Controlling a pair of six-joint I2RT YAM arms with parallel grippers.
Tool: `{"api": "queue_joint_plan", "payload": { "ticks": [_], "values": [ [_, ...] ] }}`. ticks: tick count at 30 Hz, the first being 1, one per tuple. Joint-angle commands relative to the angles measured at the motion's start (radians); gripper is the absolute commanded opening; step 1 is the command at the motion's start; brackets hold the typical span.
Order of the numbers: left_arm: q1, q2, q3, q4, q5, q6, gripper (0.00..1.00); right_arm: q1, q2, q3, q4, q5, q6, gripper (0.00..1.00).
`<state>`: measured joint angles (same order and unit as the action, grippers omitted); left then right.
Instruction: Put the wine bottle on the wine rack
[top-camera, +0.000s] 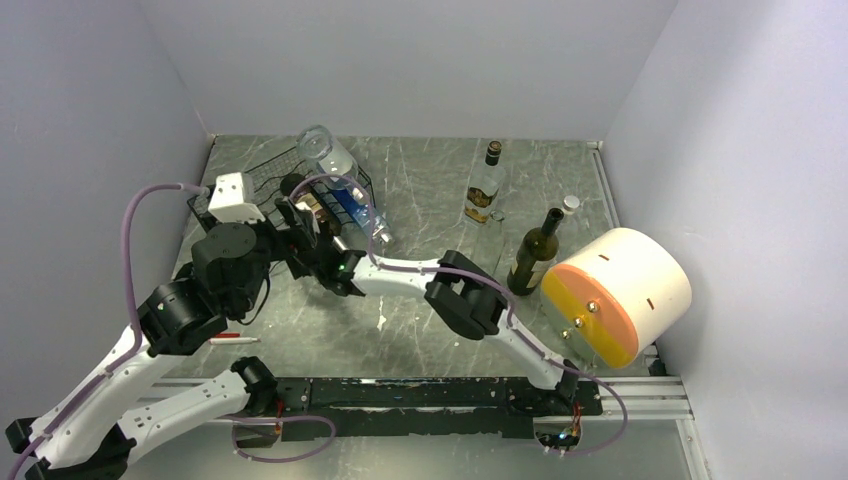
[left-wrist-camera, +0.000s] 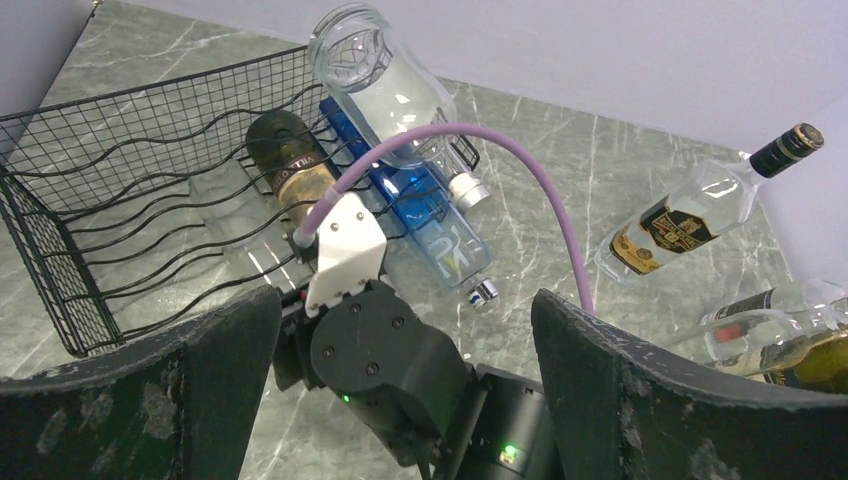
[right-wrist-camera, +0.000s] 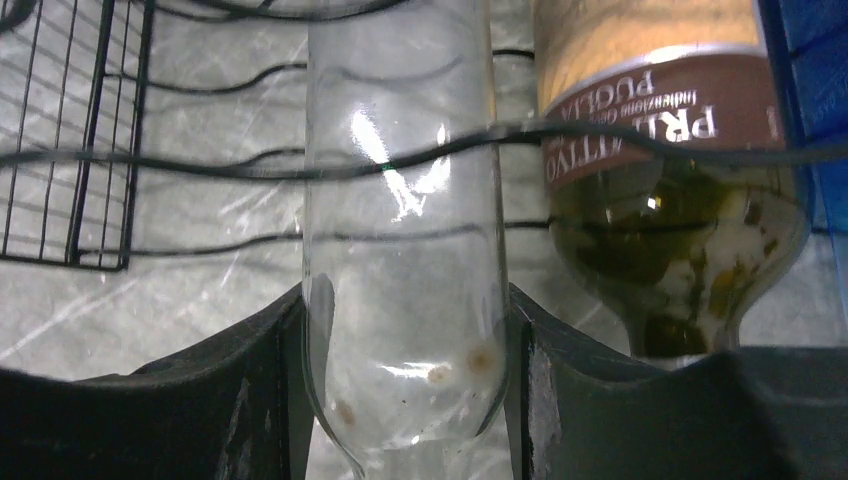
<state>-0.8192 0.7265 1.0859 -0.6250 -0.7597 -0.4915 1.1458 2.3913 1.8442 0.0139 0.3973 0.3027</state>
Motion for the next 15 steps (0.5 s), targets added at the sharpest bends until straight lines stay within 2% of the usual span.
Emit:
{"api": "queue_joint_plan", "payload": {
  "ticks": [1,6,15],
  "values": [
    [0.001,0.002,0.002,0.034,0.032,0.002,0.99,-0.017,0.053,0.116,0.065,-0.001,0.008,0.12],
    [0.001,0.036,0.012,0.03,0.042,-0.003,0.99,-0.024,0.138,0.248,0.033,-0.036,-0.005,0.18],
    [0.001,0.071,0.023,0.033,0.064,0.0,0.99,-0.045,0.204,0.344,0.001,-0.049,0.025,0.31]
  ]
}}
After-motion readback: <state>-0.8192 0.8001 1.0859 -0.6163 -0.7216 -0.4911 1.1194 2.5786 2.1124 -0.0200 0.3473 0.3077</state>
